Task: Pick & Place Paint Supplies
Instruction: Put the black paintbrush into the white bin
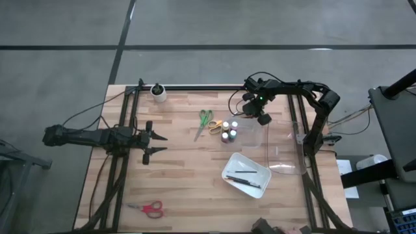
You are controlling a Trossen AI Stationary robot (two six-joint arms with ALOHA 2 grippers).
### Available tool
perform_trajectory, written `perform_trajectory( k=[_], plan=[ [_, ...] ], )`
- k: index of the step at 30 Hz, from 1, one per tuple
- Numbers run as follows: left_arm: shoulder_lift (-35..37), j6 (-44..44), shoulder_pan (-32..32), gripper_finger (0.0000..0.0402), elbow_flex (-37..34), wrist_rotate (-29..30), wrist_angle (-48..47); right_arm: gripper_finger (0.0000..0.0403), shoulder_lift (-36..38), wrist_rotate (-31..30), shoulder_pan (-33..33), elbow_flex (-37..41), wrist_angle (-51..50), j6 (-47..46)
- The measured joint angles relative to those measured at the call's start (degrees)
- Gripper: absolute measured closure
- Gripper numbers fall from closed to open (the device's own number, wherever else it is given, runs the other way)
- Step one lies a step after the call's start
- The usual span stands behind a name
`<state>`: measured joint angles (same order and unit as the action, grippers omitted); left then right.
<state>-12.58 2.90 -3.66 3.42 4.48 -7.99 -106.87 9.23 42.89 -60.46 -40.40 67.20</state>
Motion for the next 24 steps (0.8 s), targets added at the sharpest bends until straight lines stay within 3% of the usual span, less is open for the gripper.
perform_trajectory(
  k=[8, 24],
  plan=[
    [0.0, 0.0, 0.0, 0.0215, 0.0, 0.0, 0.0, 0.0388, 0.0, -0.3, 0.0, 0.0, 0.0, -0.2],
    [0.0, 0.0, 0.0, 0.0215, 0.0, 0.0, 0.0, 0.0392, 1.4, 0.7, 0.0, -0.1, 0.2, -2.2]
  ],
)
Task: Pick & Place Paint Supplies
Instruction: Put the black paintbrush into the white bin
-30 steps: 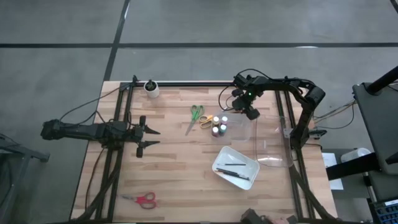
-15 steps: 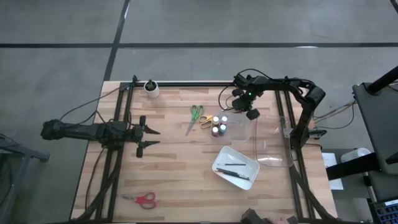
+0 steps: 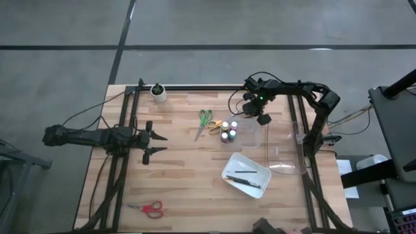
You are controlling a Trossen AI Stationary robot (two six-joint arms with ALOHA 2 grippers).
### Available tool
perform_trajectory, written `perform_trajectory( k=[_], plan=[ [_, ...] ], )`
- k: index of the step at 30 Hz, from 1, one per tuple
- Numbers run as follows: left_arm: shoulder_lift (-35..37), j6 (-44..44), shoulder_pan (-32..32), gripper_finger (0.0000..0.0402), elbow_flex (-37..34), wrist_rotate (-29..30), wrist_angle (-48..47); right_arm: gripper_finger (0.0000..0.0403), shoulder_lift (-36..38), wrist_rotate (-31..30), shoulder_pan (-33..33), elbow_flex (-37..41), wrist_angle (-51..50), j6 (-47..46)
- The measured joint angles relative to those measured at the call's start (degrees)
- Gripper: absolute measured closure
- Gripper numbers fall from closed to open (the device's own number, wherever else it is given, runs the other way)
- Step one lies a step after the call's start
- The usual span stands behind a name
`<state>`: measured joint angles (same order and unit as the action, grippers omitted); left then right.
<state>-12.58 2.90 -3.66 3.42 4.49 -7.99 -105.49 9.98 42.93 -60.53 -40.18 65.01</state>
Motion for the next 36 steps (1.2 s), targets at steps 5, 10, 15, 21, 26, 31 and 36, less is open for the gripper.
perform_trajectory(
  k=[5, 10, 15, 21, 26, 31, 36],
  plan=[
    [0.0, 0.0, 0.0, 0.0215, 0.0, 0.0, 0.0, 0.0392, 2.1, -0.5, 0.2, 0.0, 0.4, 0.0],
    [0.0, 0.0, 0.0, 0.0215, 0.0, 0.0, 0.0, 0.0392, 3.0, -1.0, 0.4, 0.0, 0.7, -0.4],
    [0.0, 0.0, 0.0, 0.0215, 0.0, 0.0, 0.0, 0.0392, 3.0, -0.6, 0.8, 0.0, 0.5, -2.2],
    [0.0, 0.0, 0.0, 0.0215, 0.0, 0.0, 0.0, 0.0392, 3.2, -0.1, 1.4, -0.1, 0.6, -2.8],
    [0.0, 0.0, 0.0, 0.0215, 0.0, 0.0, 0.0, 0.0392, 3.6, 0.2, 1.4, -0.1, -0.3, 4.3],
    [0.0, 0.0, 0.0, 0.0215, 0.0, 0.0, 0.0, 0.0392, 4.4, 0.2, 1.4, -0.1, -0.7, 8.0],
    [0.0, 0.0, 0.0, 0.0215, 0.0, 0.0, 0.0, 0.0392, 6.3, -1.5, 1.4, -0.2, -0.8, 8.3]
  ],
)
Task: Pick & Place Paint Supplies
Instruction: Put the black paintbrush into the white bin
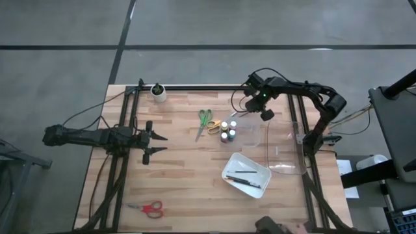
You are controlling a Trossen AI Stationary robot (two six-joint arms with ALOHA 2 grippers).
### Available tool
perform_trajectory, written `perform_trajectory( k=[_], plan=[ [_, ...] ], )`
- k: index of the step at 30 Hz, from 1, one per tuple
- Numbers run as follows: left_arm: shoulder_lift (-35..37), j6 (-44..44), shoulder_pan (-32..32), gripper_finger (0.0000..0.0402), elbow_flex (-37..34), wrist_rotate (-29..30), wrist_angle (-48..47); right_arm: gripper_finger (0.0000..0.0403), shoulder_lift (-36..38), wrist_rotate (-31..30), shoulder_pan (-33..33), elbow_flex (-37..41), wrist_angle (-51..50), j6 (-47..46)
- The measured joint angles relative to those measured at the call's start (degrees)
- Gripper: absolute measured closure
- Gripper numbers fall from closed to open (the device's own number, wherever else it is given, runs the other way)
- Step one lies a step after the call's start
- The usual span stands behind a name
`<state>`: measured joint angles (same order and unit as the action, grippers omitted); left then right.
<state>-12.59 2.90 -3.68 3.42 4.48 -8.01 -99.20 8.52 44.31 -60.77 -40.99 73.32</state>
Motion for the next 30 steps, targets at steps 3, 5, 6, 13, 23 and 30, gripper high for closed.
perform_trajectory(
  k=[3, 5, 6, 13, 23, 30],
  plan=[
    [0.0, 0.0, 0.0, 0.0215, 0.0, 0.0, 0.0, 0.0392, 0.9, -1.0, 0.4, -0.5, -0.2, -0.1],
    [0.0, 0.0, 0.0, 0.0215, 0.0, 0.0, 0.0, 0.0392, 1.6, -1.1, 0.7, -1.1, -0.2, -0.2],
    [0.0, 0.0, 0.0, 0.0215, 0.0, 0.0, 0.0, 0.0392, 1.9, -1.1, 0.8, -1.4, -0.2, -0.8],
    [0.0, 0.0, 0.0, 0.0215, 0.0, 0.0, 0.0, 0.0392, 4.3, -0.9, 1.6, -4.3, 0.0, -13.3],
    [0.0, 0.0, 0.0, 0.0215, 0.0, 0.0, 0.0, 0.0392, 11.0, 6.9, 1.6, -5.6, 1.5, -25.5],
    [0.0, 0.0, 0.0, 0.0215, 0.0, 0.0, 0.0, 0.0392, 17.2, 8.2, -0.2, -5.6, 2.4, -39.4]
  ],
)
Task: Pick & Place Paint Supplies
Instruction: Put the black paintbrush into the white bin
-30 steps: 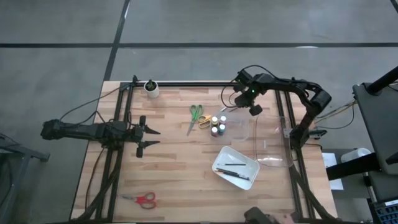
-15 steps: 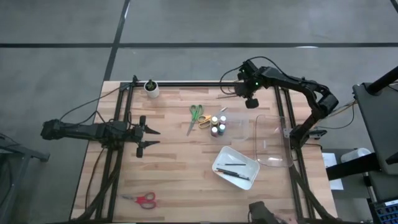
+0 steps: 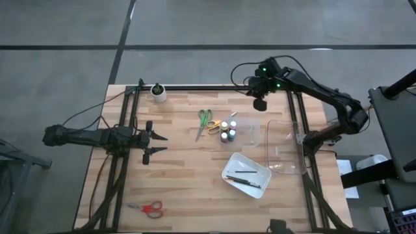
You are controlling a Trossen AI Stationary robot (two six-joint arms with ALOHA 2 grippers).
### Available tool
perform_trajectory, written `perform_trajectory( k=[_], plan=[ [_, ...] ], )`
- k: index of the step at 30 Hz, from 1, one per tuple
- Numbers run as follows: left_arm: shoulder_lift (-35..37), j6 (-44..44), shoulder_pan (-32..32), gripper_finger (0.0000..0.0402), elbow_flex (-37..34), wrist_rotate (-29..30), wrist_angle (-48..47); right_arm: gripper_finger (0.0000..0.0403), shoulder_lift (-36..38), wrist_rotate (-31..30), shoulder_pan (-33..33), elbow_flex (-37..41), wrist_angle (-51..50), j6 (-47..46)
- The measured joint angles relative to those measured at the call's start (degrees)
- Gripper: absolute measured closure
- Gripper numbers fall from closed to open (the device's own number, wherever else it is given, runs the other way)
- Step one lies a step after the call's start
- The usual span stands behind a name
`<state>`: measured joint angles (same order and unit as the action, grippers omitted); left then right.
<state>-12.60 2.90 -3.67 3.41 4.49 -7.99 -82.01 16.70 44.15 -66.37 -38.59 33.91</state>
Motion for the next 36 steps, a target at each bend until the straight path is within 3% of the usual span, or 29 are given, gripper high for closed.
perform_trajectory(
  k=[11, 25, 36],
  plan=[
    [0.0, 0.0, 0.0, 0.0215, 0.0, 0.0, 0.0, 0.0392, 7.7, 0.4, -11.2, 0.0, -0.2, -12.9],
    [0.0, 0.0, 0.0, 0.0215, 0.0, 0.0, 0.0, 0.0392, 13.1, -0.4, -29.4, 0.0, -3.5, -38.3],
    [0.0, 0.0, 0.0, 0.0215, 0.0, 0.0, 0.0, 0.0392, 12.3, -16.1, -47.9, 0.1, -7.8, -60.1]
  ],
)
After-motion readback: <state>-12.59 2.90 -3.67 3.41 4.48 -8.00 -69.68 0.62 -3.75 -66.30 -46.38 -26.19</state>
